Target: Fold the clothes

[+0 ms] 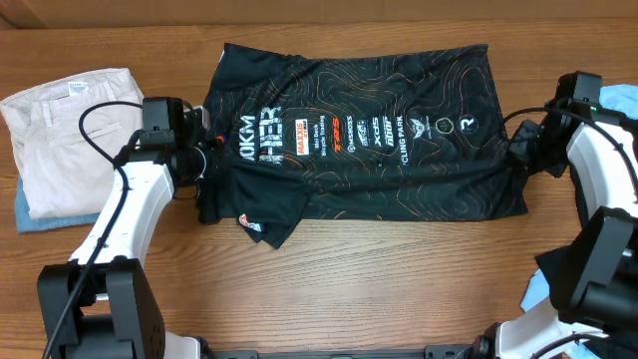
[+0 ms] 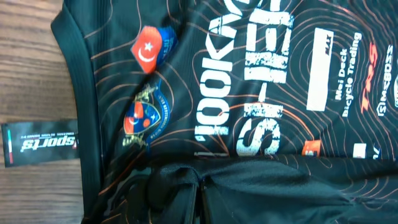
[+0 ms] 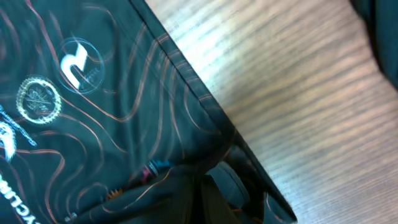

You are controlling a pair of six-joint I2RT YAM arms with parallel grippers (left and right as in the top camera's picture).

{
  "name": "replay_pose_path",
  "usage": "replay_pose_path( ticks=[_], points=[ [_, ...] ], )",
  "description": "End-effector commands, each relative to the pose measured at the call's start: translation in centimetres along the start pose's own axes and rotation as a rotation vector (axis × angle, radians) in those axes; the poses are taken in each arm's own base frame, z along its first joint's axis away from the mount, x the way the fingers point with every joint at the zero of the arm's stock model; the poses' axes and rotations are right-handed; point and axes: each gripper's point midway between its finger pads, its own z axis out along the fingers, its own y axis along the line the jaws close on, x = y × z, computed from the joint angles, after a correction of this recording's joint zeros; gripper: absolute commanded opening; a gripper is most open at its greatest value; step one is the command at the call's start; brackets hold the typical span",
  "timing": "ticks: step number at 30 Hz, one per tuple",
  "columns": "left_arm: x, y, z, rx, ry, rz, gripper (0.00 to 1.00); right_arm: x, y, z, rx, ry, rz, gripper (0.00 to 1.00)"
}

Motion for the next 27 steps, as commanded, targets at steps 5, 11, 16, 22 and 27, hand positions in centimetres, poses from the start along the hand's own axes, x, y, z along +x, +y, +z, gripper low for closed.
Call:
replay_pose_path(
  ticks=[5,11,16,22,27],
  points=[
    [0.4,-0.2,0.5,0.006,0.012,-0.030,0.05,-0.9,2.0,0.1,-0.089,-0.035,-0.058,0.05],
    [0.3,-0.2,0.5,0.005,0.011,-0.029,0.05,-0.9,3.1,1.0,-0.097,-0.038,-0.097,0.08],
    [0.3,-0.1,0.5,0.005,0.012,-0.030,0.08,-0.2,3.5,2.1,-0.093,-0.005,-0.111,0.29],
    [0.3,-0.2,0.5,0.005,0.011,-0.029,0.10,0.3,2.9,2.3,-0.067,0.020,-0.106,0.42],
    [0.4,-0.1,0.5,0.005,0.014,-0.030,0.10,1.2,2.4,2.3,-0.043,0.058,-0.105,0.42]
  ],
)
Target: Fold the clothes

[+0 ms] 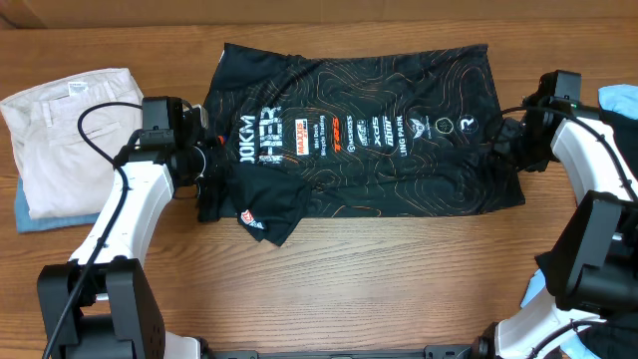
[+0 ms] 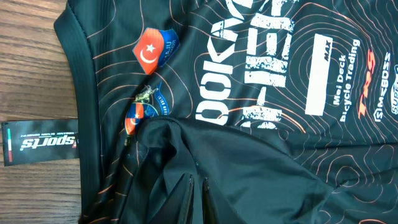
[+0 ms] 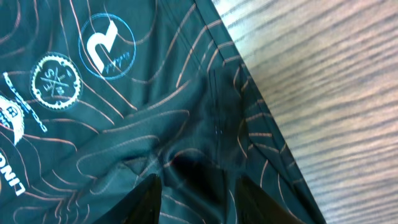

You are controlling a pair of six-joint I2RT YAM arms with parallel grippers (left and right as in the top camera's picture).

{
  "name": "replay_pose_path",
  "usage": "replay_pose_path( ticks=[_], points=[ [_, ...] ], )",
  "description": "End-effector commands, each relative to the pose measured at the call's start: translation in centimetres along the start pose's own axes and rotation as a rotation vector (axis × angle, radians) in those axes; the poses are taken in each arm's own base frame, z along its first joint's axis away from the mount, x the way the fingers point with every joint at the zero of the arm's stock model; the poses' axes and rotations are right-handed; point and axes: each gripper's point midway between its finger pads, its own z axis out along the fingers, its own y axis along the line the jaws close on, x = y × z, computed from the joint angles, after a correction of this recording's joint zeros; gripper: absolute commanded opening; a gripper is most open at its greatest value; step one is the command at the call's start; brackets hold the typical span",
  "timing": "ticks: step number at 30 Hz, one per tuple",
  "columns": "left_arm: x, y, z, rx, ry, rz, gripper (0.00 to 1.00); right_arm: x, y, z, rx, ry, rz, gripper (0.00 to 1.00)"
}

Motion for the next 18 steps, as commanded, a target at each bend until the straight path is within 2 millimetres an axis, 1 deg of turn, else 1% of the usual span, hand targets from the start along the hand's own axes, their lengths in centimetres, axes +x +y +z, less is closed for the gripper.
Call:
replay_pose_path(
  ticks=[1,3,6,10,12,14,15,18],
  points=[
    [0.6,-0.2,0.5,0.006,0.024,-0.011,0.10,0.5,-0.3,-0.1,0.019,0.016,-0.003,0.41],
    [1.3,-0.2,0.4,0.014,0.054,-0.025,0.09,0.9,-0.4,-0.1,0.024,0.035,-0.002,0.42],
    [3.2,-0.5,0.2,0.032,0.133,-0.051,0.10,1.5,-0.5,-0.2,0.029,0.059,-0.001,0.42],
    [6.5,0.0,-0.2,0.005,0.259,-0.084,0.10,2.2,-0.7,-0.2,0.035,0.086,0.002,0.42],
    [7.6,0.0,-0.2,-0.002,0.299,-0.086,0.10,2.4,-0.7,-0.2,0.037,0.095,0.003,0.42],
    [8.8,-0.4,0.0,-0.001,0.332,-0.078,0.10,2.5,-0.8,-0.2,0.038,0.100,0.003,0.42],
    [9.8,-0.9,0.4,0.010,0.354,-0.060,0.10,2.6,-0.8,-0.3,0.039,0.104,0.003,0.41],
    [10.8,-1.4,0.7,0.012,0.372,-0.040,0.11,2.7,-0.8,-0.3,0.040,0.108,0.004,0.41]
  ],
)
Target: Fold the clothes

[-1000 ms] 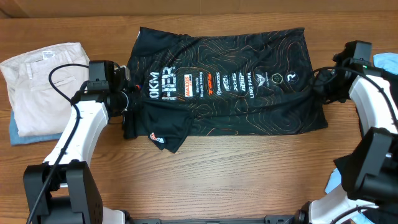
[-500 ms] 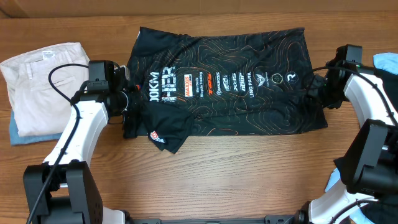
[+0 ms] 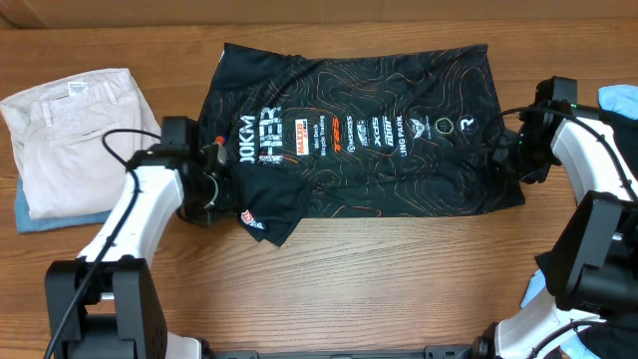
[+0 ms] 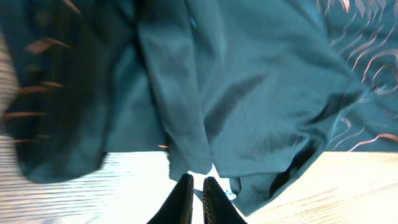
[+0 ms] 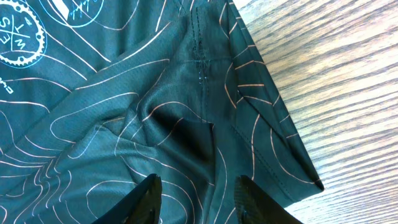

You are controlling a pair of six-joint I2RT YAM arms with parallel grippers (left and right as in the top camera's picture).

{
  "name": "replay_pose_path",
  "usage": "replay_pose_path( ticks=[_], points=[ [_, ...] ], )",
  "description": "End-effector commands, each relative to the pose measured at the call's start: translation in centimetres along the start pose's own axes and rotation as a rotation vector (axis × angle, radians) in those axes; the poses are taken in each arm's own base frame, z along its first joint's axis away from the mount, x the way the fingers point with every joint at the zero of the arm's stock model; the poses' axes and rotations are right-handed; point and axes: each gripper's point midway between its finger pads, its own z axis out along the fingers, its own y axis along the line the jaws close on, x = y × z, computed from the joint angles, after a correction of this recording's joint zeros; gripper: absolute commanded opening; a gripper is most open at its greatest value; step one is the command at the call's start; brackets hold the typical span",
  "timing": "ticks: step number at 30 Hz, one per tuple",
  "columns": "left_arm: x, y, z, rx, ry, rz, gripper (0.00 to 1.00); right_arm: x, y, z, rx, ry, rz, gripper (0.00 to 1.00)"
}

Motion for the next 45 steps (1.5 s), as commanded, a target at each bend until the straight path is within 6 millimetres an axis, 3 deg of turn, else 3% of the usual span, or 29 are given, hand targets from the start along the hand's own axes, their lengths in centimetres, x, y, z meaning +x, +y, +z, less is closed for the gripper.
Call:
replay_pose_path(
  ticks=[1,4,6,7,23,26,31,35,39,45],
  points=[
    [1.9,-0.9,1.4,0.017,0.058,0.012,0.11,0.0,0.0,-0.1,0.007,-0.005,-0.006,0.42],
    [2.4,-1.1,1.9,0.010,0.067,0.026,0.18,0.0,-0.1,-0.1,0.008,-0.002,-0.005,0.42],
    [2.5,-0.9,2.1,0.007,0.068,0.027,0.34,0.0,-0.1,-0.1,0.008,-0.002,-0.005,0.42],
    [2.6,-0.9,2.2,0.007,0.067,0.027,0.36,0.0,-0.1,-0.1,0.008,-0.002,-0.006,0.42],
    [2.6,-0.3,3.0,-0.008,0.046,-0.011,0.36,0.0,-0.1,-0.1,0.008,-0.001,-0.005,0.42],
    [2.6,-0.3,3.0,-0.009,0.047,-0.011,0.31,0.1,-0.1,-0.1,0.008,0.001,-0.005,0.42],
    [2.5,-0.3,3.0,-0.006,0.041,-0.009,0.06,0.1,-0.1,-0.1,0.008,0.001,-0.005,0.42],
    [2.3,-0.5,3.0,0.003,0.035,-0.021,0.04,0.1,-0.1,-0.1,0.008,0.002,-0.005,0.42],
    [-0.2,-4.3,1.5,0.187,-0.031,0.027,0.04,0.1,-0.1,-0.1,0.008,0.002,-0.005,0.42],
    [-7.9,-9.3,-3.9,0.335,-0.305,0.156,0.04,0.1,-0.1,-0.1,0.008,0.002,-0.005,0.42]
  ],
)
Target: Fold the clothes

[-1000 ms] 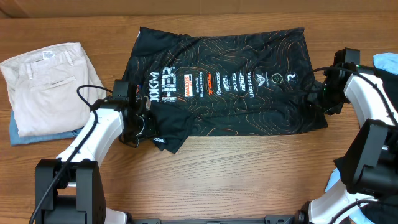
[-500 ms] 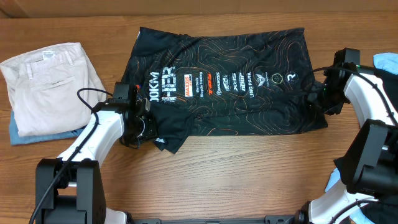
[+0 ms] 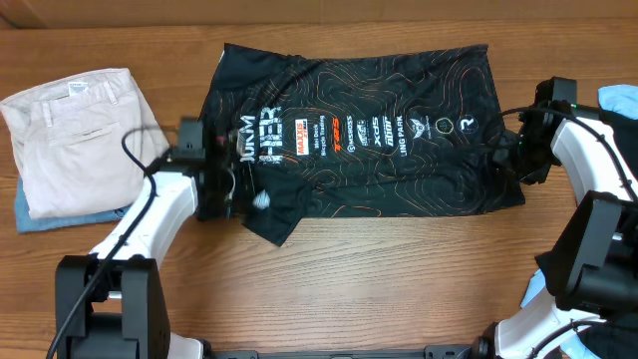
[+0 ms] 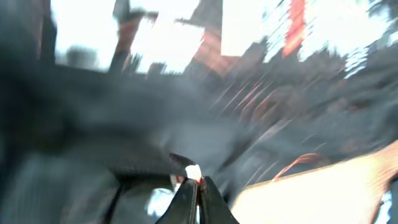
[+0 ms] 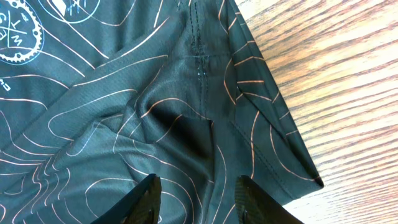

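A black printed jersey lies spread across the middle of the wooden table. Its near left sleeve sticks out toward the front edge. My left gripper is at that sleeve, and in the blurred left wrist view it is shut, with a scrap of white and red fabric pinched at the tips. Over the jersey's near right corner hovers my right gripper. In its wrist view the right gripper stands open with only cloth below it.
Folded beige trousers rest on a blue cloth at the far left. More blue cloth shows at the right edge and near the right arm's base. Bare wood runs along the front.
My left gripper has shifted right, into the near left sleeve, and the sleeve's red and white patch now sits higher and further right. The right gripper hangs open where it was.
At first both grippers were at the jersey's two ends with cloth bunched over their fingers. Then the right gripper stood open over the right hem and the cloth lay flat. The left gripper was then lower at the sleeve, fingers together, and now pinches it.
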You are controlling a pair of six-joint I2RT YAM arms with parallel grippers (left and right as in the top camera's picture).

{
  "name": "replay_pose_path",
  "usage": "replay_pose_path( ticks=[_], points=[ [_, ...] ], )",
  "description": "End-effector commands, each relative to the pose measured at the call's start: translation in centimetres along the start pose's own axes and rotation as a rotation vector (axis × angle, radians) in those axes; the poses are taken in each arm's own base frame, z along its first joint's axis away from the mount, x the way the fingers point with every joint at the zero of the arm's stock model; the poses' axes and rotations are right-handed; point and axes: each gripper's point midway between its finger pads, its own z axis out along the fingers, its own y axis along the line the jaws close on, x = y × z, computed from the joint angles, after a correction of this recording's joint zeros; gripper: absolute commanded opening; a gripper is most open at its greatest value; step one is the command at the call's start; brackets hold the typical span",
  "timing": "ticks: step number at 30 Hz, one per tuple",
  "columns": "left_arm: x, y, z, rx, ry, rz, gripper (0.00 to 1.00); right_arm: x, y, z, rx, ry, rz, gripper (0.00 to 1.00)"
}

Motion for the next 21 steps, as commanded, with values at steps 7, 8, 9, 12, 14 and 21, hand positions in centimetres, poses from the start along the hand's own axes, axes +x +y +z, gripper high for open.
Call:
replay_pose_path(
  ticks=[7,8,9,12,14,21],
  points=[
    [-11.0,-3.3,-4.7,0.014,-0.377,-0.003,0.15,-0.1,0.0,-0.1,0.007,-0.006,-0.006,0.42],
    [-10.8,-3.1,-4.5,0.005,-0.366,-0.009,0.21,-0.1,0.0,-0.1,0.007,-0.006,-0.006,0.42],
    [-10.5,-2.8,-4.3,-0.002,-0.353,-0.015,0.30,-0.1,0.0,-0.1,0.007,-0.006,-0.006,0.42],
    [-9.2,-2.0,-3.6,-0.031,-0.295,-0.031,0.35,-0.1,0.0,-0.1,0.006,-0.007,-0.006,0.42],
    [-8.2,-1.3,-3.4,-0.062,-0.257,-0.035,0.35,-0.2,0.0,-0.1,0.006,-0.009,-0.006,0.42],
    [-4.5,2.5,-3.3,-0.255,-0.131,-0.088,0.35,0.0,-0.1,-0.1,0.007,-0.003,-0.005,0.43]
  ],
)
